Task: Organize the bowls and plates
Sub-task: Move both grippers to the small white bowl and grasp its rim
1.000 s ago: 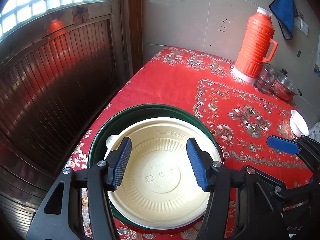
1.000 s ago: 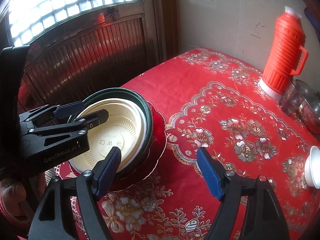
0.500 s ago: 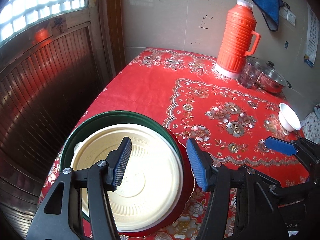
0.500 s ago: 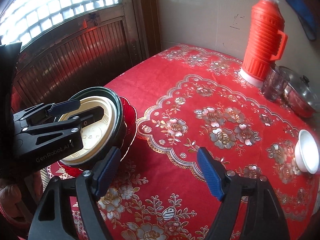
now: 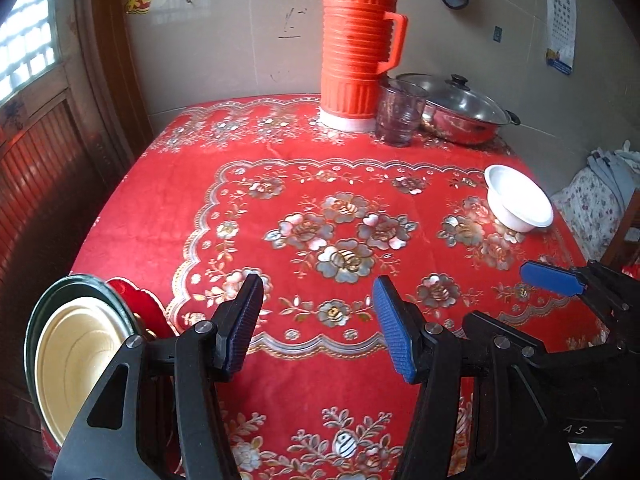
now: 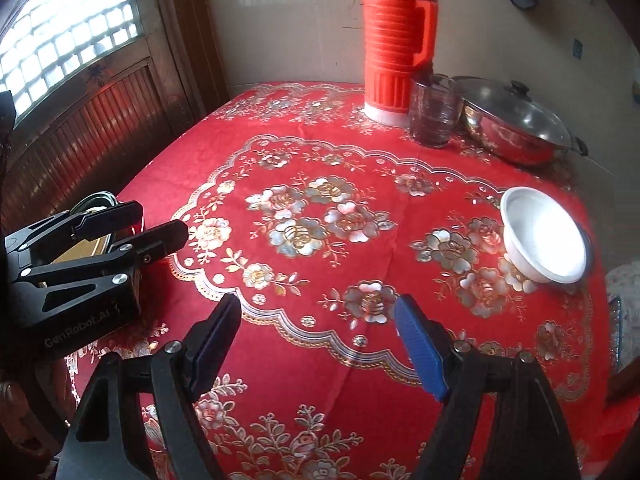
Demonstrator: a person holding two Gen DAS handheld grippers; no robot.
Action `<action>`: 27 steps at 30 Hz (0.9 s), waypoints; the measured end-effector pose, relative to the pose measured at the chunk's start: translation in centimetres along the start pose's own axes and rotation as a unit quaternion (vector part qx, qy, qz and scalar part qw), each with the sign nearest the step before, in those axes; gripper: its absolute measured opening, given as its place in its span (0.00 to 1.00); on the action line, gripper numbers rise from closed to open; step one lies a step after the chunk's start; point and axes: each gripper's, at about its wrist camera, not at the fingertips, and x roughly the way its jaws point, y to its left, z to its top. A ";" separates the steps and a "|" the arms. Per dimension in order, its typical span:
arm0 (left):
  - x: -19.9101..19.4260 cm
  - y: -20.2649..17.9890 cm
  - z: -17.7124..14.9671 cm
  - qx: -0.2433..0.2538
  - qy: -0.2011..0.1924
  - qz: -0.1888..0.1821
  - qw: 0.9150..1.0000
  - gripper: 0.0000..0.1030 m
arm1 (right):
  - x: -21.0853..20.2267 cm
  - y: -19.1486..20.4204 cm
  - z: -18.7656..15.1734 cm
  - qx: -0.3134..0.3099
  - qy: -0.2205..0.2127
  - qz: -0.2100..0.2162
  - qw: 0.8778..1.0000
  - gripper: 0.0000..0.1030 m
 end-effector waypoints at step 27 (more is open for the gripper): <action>13.2 -17.5 9.9 0.057 0.088 -0.096 0.990 0.56 | 0.2 -23.5 0.1 0.177 0.011 -0.082 0.981 0.77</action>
